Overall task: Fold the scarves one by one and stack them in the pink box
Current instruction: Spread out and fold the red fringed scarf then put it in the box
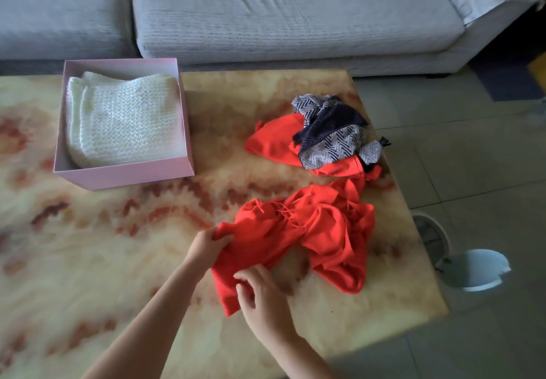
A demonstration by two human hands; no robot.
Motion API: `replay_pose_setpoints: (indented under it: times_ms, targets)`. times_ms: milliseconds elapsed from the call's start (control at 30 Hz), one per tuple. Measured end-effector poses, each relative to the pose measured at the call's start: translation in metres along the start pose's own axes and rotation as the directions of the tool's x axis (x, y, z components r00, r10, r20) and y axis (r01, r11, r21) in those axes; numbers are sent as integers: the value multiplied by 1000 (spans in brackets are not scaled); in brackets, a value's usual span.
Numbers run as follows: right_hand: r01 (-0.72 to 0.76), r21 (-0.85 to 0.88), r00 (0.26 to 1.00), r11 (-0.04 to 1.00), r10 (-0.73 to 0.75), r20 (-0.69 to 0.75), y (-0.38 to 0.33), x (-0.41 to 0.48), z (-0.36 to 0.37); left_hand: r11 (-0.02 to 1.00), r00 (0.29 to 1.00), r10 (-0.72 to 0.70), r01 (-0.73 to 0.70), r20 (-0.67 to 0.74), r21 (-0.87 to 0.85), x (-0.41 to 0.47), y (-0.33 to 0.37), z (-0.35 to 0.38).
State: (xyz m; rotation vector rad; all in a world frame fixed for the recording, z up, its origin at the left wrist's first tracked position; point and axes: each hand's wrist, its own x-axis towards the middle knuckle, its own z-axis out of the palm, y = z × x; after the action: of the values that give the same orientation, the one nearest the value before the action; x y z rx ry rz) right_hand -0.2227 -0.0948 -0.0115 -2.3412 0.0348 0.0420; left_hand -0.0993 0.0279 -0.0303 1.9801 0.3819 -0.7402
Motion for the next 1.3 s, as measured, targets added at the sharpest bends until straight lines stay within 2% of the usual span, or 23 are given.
replay_pose_setpoints:
  times_ms: [100, 200, 267, 333, 400, 467, 533, 633, 767, 867, 933, 1033, 1100, 1133, 1167, 1233, 1300]
  targets:
    - [-63, -53, 986, 997, 54, -159, 15, 12, -24, 996, 977, 25, -43, -211, -83, -6, 4, -23]
    - [-155, -190, 967, 969, 109, -232, 28, 40, -34, 991, 964, 50, -80, -261, -105, -20, -2, -45]
    - [-162, -322, 981, 933, 116, -156, 29, 57, -33, 993, 961, 41, -70, -275, -95, -33, -15, -54]
    - [-70, -457, 997, 887, 79, 1, 14, 70, -37, 993, 959, 3, -36, -284, -110, -43, -33, -58]
    - [-24, -521, 966, 853, 153, 207, -3, 79, -32, 986, 958, -40, -9, -283, -169, -50, -50, -61]
    - [19, -556, 903, 831, 224, 365, -12, 81, -17, 972, 951, -83, 12, -297, -234, -53, -63, -63]
    - [76, -545, 887, 835, 193, 419, -20, 79, 0, 959, 929, -133, 34, -344, -280, -53, -73, -67]
    - [80, -424, 901, 902, 117, 419, -26, 67, 16, 932, 884, -203, 43, -421, -359, -51, -79, -76]
    - [120, -324, 964, 938, -32, 263, -49, 52, 31, 845, 767, -338, -8, -545, -535, -44, -92, -95]
    - [188, -316, 971, 930, -129, 200, -73, 37, 45, 695, 682, -479, -90, -552, -714, -47, -99, -114]
    - [209, -295, 959, 932, -137, 247, -88, 24, 58, 593, 622, -575, -129, -531, -794, -50, -105, -131]
    - [240, -223, 896, 945, -128, 424, -99, 0, 87, 561, 549, -637, -151, -541, -814, -61, -126, -163]
    - [206, -174, 836, 963, -81, 542, -109, -8, 100, 556, 569, -642, -116, -514, -823, -73, -145, -181]
    - [151, -169, 811, 974, -24, 585, -113, -7, 103, 553, 607, -635, -75, -478, -830, -80, -155, -186]
    - [91, -163, 816, 982, 20, 577, -116, -3, 105, 550, 653, -627, -15, -424, -835, -86, -165, -190]
    - [-7, -136, 876, 991, 72, 476, -119, 14, 108, 561, 728, -603, 97, -326, -822, -95, -182, -196]
    - [-67, -122, 938, 990, 104, 330, -118, 36, 112, 619, 777, -555, 146, -298, -772, -101, -191, -199]
